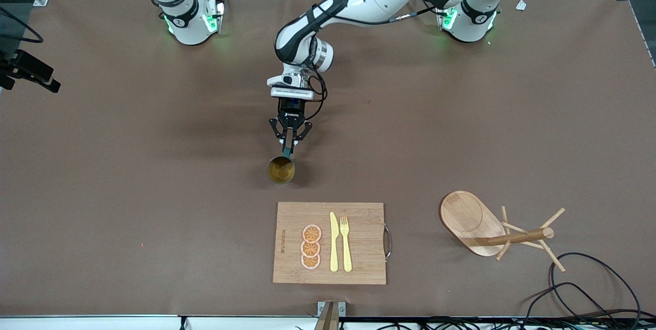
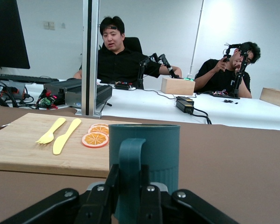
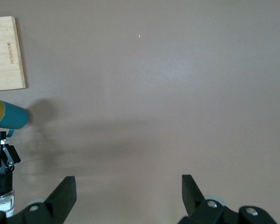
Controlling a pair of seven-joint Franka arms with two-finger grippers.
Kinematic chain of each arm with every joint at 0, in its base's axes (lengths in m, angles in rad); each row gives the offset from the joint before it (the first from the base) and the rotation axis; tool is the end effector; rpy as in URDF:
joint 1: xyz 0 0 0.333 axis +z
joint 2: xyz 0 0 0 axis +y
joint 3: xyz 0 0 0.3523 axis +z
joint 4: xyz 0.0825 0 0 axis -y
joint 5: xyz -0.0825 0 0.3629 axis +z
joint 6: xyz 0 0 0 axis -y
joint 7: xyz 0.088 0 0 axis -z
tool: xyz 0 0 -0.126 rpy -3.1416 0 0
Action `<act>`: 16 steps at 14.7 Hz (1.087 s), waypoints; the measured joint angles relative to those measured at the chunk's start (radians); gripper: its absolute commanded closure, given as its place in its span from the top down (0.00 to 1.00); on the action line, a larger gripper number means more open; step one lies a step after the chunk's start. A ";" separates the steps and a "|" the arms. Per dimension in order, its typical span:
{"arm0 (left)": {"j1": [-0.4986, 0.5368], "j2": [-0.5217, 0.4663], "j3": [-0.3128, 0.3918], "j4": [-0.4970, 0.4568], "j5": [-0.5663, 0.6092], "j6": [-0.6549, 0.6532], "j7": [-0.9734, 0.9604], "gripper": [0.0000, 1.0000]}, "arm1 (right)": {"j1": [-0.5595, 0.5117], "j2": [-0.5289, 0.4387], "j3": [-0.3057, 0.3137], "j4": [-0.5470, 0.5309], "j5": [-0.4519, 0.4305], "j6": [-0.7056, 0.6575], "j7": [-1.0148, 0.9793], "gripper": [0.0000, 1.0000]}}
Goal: Transfer cup from left to right arm and place
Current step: 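Carry the mug to mid-table and lower it upright with the left gripper, then open the left gripper and raise it while the right gripper approaches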
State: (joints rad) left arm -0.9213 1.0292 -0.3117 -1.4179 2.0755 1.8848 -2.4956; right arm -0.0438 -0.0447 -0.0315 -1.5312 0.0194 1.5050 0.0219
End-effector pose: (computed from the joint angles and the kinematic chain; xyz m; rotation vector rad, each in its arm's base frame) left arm 0.3838 -0.6531 0.1534 2.2816 0.0118 1.9456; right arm 0.5104 -0.0364 0.6771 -3.1176 0.1493 -0.0297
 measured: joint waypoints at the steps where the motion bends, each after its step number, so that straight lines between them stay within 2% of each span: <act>1: -0.006 0.004 0.000 0.000 0.002 -0.007 0.000 0.00 | 0.000 0.000 0.000 0.000 0.000 0.000 0.000 1.00; 7: -0.045 0.058 0.000 -0.005 0.012 -0.083 0.000 0.01 | 0.000 0.000 0.000 -0.005 0.000 0.000 0.000 1.00; 9: -0.051 0.066 0.001 -0.005 0.015 -0.093 -0.001 0.10 | 0.000 0.000 -0.001 -0.005 0.000 0.000 0.000 1.00; 10: -0.054 0.069 0.001 -0.006 0.015 -0.098 -0.001 0.27 | 0.000 0.000 -0.001 -0.005 0.000 0.000 0.000 1.00; 12: -0.059 0.077 0.000 -0.011 0.014 -0.106 -0.007 1.00 | 0.000 0.000 -0.001 -0.005 0.000 0.000 0.000 1.00; 16: -0.075 0.086 -0.016 -0.030 -0.027 -0.122 -0.073 1.00 | 0.000 0.000 -0.001 -0.005 0.000 0.000 0.000 1.00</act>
State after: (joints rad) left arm -0.9967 1.1155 -0.3276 -1.4482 2.0483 1.7627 -2.5686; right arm -0.0438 -0.0443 -0.0322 -1.5360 0.0194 1.5049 0.0217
